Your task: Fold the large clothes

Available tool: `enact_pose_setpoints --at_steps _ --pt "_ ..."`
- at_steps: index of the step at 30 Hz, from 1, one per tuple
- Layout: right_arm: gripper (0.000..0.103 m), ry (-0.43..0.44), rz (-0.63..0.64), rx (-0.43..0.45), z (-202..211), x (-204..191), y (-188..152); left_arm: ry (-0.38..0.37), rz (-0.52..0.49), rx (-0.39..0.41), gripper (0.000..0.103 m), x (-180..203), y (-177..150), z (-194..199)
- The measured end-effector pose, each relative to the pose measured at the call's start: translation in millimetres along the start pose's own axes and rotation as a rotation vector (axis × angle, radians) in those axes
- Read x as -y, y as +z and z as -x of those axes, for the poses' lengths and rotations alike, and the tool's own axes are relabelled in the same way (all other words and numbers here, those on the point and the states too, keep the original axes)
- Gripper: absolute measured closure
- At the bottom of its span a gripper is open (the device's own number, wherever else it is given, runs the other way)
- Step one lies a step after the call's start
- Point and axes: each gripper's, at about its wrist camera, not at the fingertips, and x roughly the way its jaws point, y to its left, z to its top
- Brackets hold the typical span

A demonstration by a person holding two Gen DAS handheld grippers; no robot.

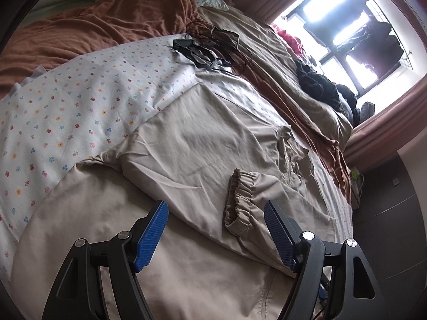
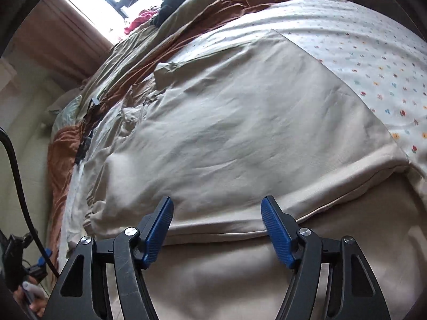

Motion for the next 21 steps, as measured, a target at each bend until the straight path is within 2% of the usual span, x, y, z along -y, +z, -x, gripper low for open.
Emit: enact_pose_setpoints --at_steps 3,5,7,10,14,17,21 --pt "0.033 0.022 0.085 -0.002 -9 -22 -5 0.005 -0.011 0.003 0.028 2 -1 1" --pt "0.037 0.023 0.146 -0.024 -23 -41 -9 -0.004 -0.003 0.004 0.028 1 0 2" --pt "0.051 0.024 0.196 -0.041 -34 -60 -14 -0.015 0.005 0.014 0.028 -1 5 5" --pt "0.051 0.016 0.281 -0.045 -46 -91 -21 -0.01 -0.02 0.029 0.028 -3 11 10" --pt "0.053 0.026 0.343 -0.09 -64 -119 -27 0.002 0.0 0.031 0.028 -14 19 11" --pt "0.053 0.018 0.351 -0.152 -84 -130 -32 0.003 0.021 0.027 0.028 -22 22 11" --pt "0.053 0.017 0.325 -0.17 -83 -129 -32 -0.003 0.016 0.017 0.028 -24 24 13"
